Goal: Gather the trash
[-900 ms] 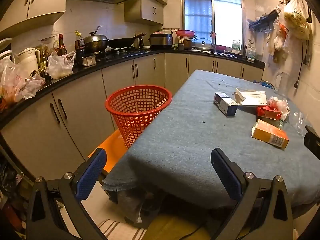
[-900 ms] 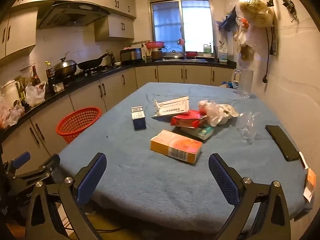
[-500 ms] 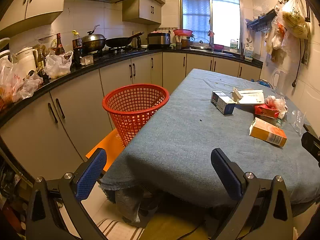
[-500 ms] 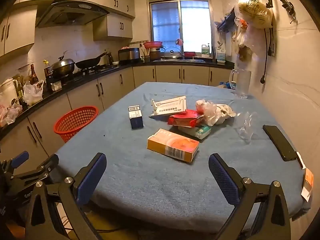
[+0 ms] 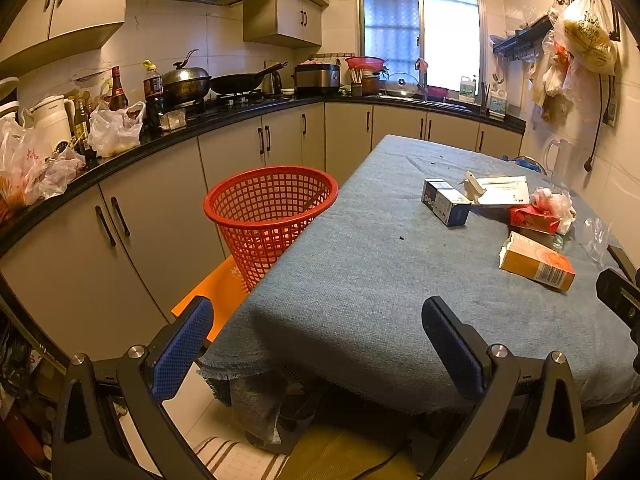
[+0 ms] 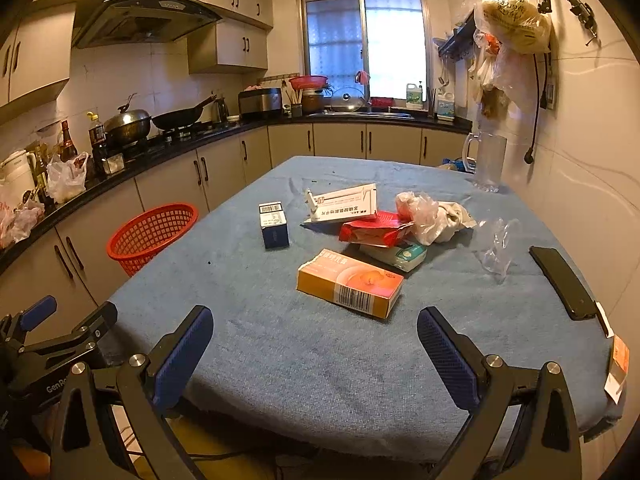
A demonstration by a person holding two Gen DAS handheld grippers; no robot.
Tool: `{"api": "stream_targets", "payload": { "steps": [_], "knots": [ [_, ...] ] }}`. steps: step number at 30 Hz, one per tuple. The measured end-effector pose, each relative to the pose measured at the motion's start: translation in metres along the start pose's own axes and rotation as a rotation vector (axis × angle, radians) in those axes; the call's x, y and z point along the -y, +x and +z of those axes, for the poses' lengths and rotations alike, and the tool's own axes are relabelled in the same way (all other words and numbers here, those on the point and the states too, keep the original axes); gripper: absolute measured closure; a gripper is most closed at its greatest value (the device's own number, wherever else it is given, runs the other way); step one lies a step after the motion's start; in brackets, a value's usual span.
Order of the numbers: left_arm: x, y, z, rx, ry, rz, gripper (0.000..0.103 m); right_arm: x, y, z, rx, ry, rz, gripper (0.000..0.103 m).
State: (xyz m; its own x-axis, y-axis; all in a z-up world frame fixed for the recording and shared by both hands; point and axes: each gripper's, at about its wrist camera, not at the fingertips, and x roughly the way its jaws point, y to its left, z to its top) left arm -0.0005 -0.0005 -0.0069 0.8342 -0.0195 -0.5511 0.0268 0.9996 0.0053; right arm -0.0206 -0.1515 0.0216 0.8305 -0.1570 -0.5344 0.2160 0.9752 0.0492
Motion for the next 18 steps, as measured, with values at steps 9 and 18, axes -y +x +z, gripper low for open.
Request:
{"api": "stream_targets", "payload": {
  "steps": [9,18],
  "knots": [
    [-0.0003,0.0001,0.0007,-0.005,0.014,0.008,0.000,0.0000,0.0010,-0.0012,0.000,-0.002,-0.002,0.000],
    [-0.0005,0.0020,-0.0012,0.000,0.020,0.010,0.000,-0.0023,0.0056,-0.0045,-0.014,-0.003,-0.005,0.000]
  ]
}}
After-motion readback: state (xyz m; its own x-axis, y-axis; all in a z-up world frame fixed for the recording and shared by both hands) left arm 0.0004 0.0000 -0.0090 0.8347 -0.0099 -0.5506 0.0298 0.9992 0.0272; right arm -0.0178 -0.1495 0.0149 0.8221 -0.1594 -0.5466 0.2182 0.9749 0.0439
